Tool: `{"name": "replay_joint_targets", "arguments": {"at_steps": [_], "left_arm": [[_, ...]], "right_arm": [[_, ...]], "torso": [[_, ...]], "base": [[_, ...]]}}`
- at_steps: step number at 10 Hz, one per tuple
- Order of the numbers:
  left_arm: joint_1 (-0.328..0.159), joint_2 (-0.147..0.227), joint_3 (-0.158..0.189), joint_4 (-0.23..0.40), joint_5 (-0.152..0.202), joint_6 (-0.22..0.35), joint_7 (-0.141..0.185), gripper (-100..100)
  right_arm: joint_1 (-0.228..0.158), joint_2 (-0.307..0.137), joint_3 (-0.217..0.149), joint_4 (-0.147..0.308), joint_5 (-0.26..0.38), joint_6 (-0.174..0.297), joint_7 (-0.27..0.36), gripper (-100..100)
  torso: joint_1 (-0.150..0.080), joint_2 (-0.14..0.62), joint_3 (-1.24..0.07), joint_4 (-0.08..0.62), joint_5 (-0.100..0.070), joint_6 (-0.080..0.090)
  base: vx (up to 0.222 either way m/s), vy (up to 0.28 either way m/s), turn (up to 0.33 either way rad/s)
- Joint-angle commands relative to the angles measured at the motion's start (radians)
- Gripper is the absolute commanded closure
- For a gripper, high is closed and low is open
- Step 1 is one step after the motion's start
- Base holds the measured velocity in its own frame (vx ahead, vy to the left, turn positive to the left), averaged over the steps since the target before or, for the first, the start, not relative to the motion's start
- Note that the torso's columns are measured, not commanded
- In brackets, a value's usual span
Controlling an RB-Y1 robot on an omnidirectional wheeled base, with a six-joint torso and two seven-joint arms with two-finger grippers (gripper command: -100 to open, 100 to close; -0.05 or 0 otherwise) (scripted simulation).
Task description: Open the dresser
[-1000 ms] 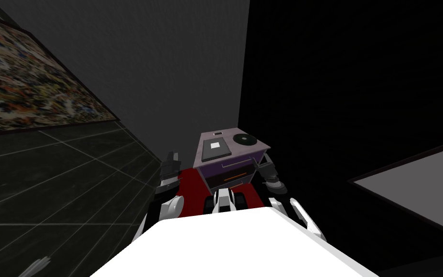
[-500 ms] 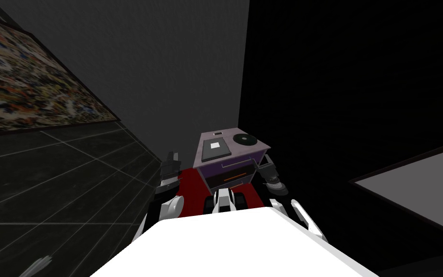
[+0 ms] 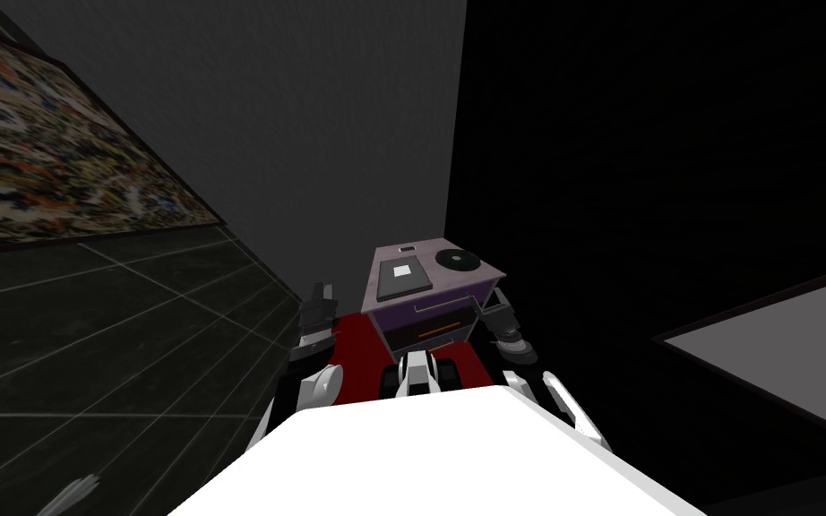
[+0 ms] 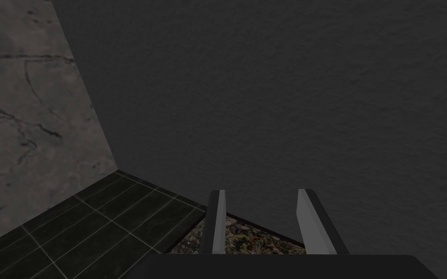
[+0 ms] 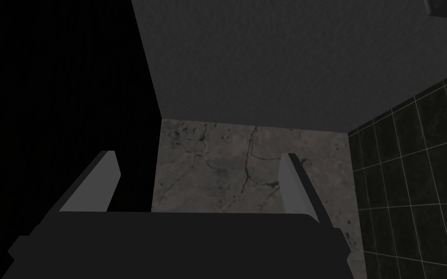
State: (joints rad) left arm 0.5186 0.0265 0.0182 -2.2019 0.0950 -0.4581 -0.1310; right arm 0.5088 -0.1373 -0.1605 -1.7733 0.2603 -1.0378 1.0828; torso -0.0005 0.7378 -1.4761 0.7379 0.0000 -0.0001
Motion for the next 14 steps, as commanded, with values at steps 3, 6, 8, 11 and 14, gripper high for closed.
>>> {"name": "replay_joint_targets", "arguments": {"at_steps": [3, 6, 8, 11, 14], "left_arm": [[0.000, 0.000, 0.000, 0.000, 0.000, 0.000, 0.000, 0], [0.000, 0.000, 0.000, 0.000, 0.000, 0.000, 0.000, 0], [0.000, 0.000, 0.000, 0.000, 0.000, 0.000, 0.000, 0], [0.000, 0.000, 0.000, 0.000, 0.000, 0.000, 0.000, 0], [0.000, 0.000, 0.000, 0.000, 0.000, 0.000, 0.000, 0]], "right_arm": [[0.001, 0.011, 0.009, 0.027, 0.008, -0.025, 0.061, -100], [0.003, 0.016, 0.019, 0.060, 0.018, -0.058, 0.142, -100], [0.004, 0.016, 0.024, 0.072, 0.023, -0.071, 0.175, -100], [0.006, 0.015, 0.028, 0.085, 0.027, -0.086, 0.210, -100], [0.006, 0.015, 0.028, 0.085, 0.027, -0.086, 0.210, -100]], "torso": [[0.001, 0.001, 0.001, 0.000, 0.000, 0.000], [0.000, 0.000, 0.000, 0.000, 0.000, 0.000], [0.001, 0.000, 0.000, 0.000, 0.000, 0.000], [0.001, 0.000, 0.000, 0.000, 0.000, 0.000], [0.000, 0.000, 0.000, 0.000, 0.000, 0.000]], "base": [[-0.003, 0.004, -0.012], [-0.005, 0.007, -0.021], [-0.006, 0.010, -0.027], [-0.002, 0.003, -0.009], [-0.001, 0.001, -0.004]]}}
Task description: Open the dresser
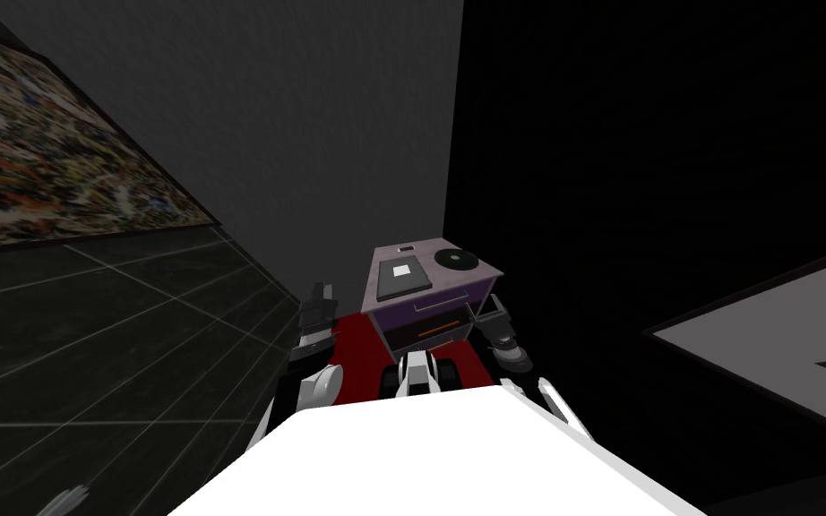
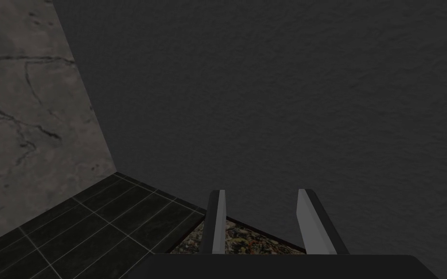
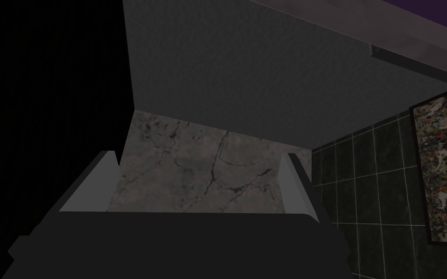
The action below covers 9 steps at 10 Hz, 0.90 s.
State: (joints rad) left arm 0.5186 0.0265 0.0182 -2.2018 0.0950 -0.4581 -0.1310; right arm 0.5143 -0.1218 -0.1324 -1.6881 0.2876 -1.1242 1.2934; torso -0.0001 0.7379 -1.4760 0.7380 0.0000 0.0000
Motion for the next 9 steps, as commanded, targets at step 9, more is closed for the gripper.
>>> {"name": "replay_joint_targets", "arguments": {"at_steps": [9], "left_arm": [[0.000, 0.000, 0.000, 0.000, 0.000, 0.000, 0.000, 0]], "right_arm": [[-0.031, 0.014, -0.005, 0.056, 0.024, -0.017, 0.099, -100]], "torso": [[0.001, 0.000, 0.000, 0.000, 0.000, 0.000]], "base": [[-0.004, 0.014, -0.016]]}}
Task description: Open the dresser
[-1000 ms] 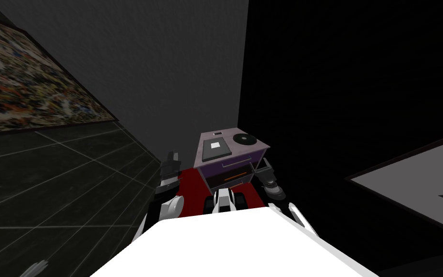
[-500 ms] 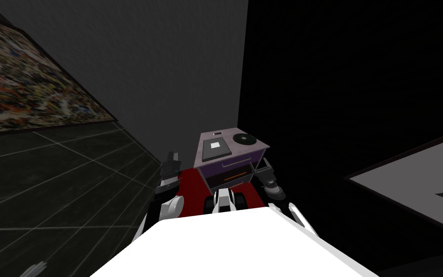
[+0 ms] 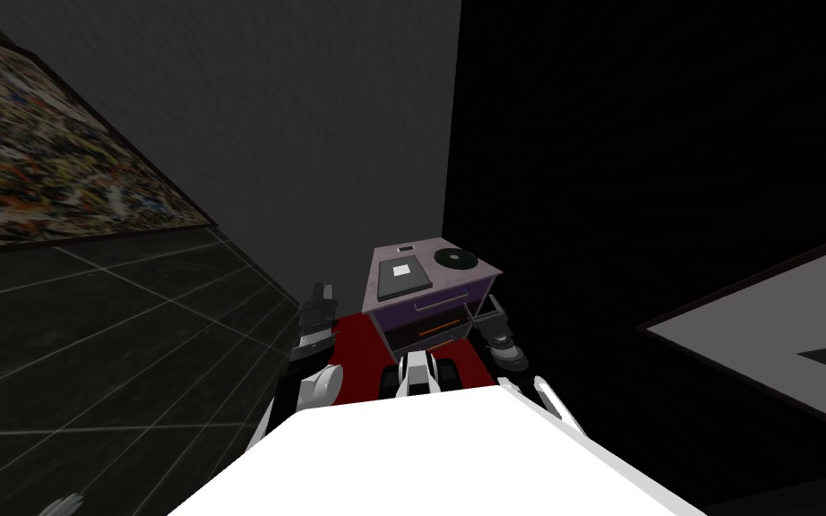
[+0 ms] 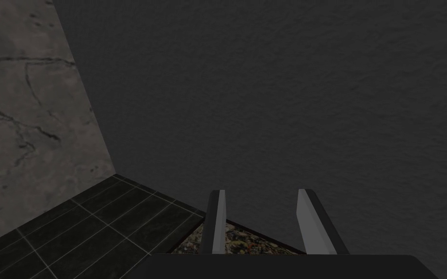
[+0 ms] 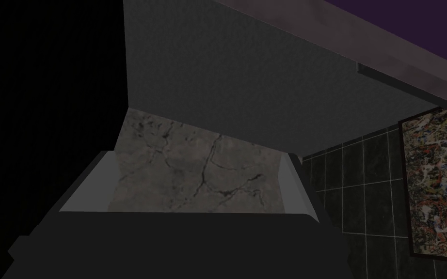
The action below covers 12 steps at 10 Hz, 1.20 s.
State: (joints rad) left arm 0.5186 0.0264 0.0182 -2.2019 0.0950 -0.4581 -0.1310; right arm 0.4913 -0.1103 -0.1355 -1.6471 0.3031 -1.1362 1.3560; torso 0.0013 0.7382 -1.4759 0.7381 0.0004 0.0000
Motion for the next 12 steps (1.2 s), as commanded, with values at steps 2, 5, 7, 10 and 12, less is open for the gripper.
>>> {"name": "replay_joint_targets", "arguments": {"at_steps": [2, 5, 7, 10, 12], "left_arm": [[0.000, 0.000, 0.000, 0.000, 0.000, 0.000, 0.000, 0], [0.000, 0.000, 0.000, 0.000, 0.000, 0.000, 0.000, 0], [0.000, 0.000, 0.000, 0.000, 0.000, 0.000, 0.000, 0], [0.000, 0.000, 0.000, 0.000, 0.000, 0.000, 0.000, 0], [0.000, 0.000, 0.000, 0.000, 0.000, 0.000, 0.000, 0]], "right_arm": [[-0.024, 0.002, -0.005, 0.044, 0.021, -0.014, 0.088, -100], [-0.051, -0.006, -0.010, 0.091, 0.042, -0.030, 0.174, -100], [-0.061, -0.011, -0.011, 0.108, 0.049, -0.036, 0.207, -100], [-0.090, -0.031, -0.017, 0.160, 0.072, -0.053, 0.296, -100], [-0.100, -0.039, -0.018, 0.177, 0.079, -0.059, 0.334, -100]], "torso": [[-0.001, 0.000, 0.000, 0.000, 0.000, 0.000], [-0.002, 0.000, 0.000, 0.000, -0.001, 0.000], [-0.001, 0.000, 0.000, 0.000, 0.000, 0.000], [0.000, 0.000, 0.000, 0.000, 0.000, 0.000], [-0.001, 0.000, 0.000, 0.000, 0.000, 0.000]], "base": [[-0.008, 0.044, -0.036], [-0.009, 0.041, -0.043], [-0.006, 0.034, -0.032], [-0.006, 0.056, -0.033], [-0.006, 0.045, -0.035]]}}
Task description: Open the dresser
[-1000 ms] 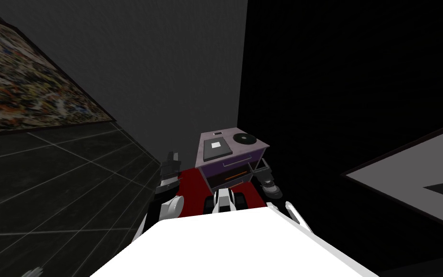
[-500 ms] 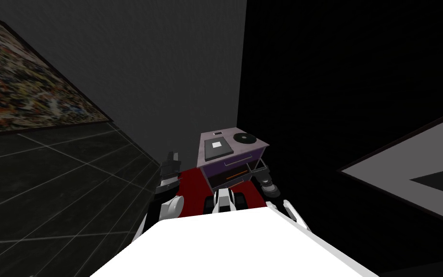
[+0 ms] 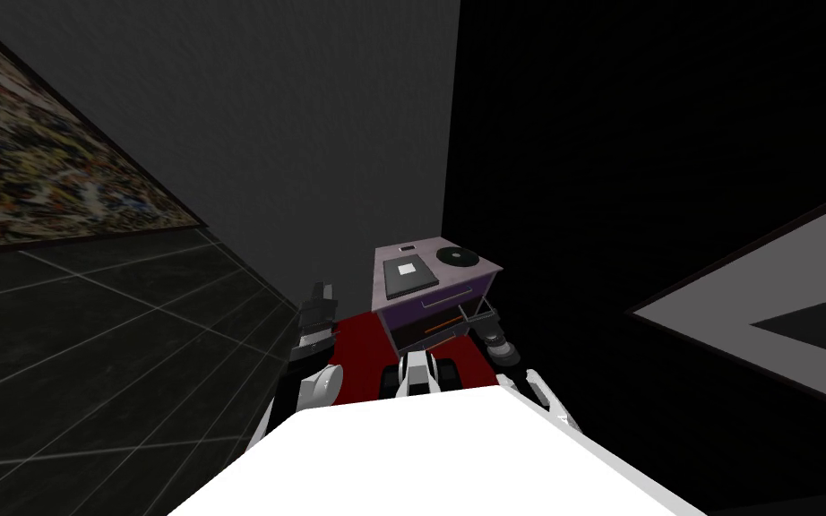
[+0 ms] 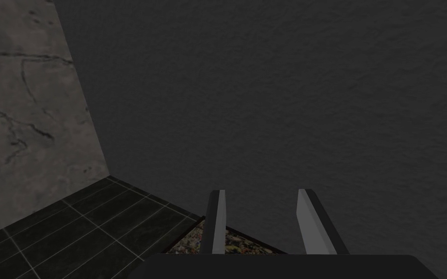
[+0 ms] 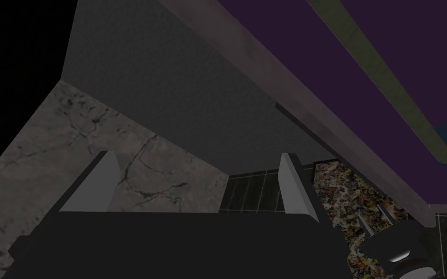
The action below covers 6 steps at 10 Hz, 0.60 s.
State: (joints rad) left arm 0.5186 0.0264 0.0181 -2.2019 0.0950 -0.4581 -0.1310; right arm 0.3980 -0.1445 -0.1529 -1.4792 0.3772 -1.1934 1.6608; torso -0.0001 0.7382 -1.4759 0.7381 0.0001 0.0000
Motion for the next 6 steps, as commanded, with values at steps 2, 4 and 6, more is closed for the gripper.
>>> {"name": "replay_joint_targets", "arguments": {"at_steps": [2, 4, 6], "left_arm": [[0.000, 0.000, 0.000, 0.000, 0.000, 0.000, 0.000, 0], [0.000, 0.000, 0.000, 0.000, 0.000, 0.000, 0.000, 0], [0.000, 0.000, 0.000, 0.000, 0.000, 0.000, 0.000, 0]], "right_arm": [[-0.027, -0.020, -0.004, 0.045, 0.021, -0.013, 0.092, -100], [-0.037, -0.026, -0.006, 0.063, 0.028, -0.019, 0.126, -100], [-0.058, -0.036, -0.010, 0.100, 0.043, -0.029, 0.187, -100]], "torso": [[-0.002, 0.000, 0.000, 0.000, -0.001, 0.000], [0.001, 0.000, 0.000, 0.000, 0.000, 0.000], [0.001, 0.000, 0.000, 0.000, 0.000, 0.000]], "base": [[-0.007, 0.025, -0.041], [-0.004, 0.042, -0.026], [-0.007, 0.047, -0.041]]}}
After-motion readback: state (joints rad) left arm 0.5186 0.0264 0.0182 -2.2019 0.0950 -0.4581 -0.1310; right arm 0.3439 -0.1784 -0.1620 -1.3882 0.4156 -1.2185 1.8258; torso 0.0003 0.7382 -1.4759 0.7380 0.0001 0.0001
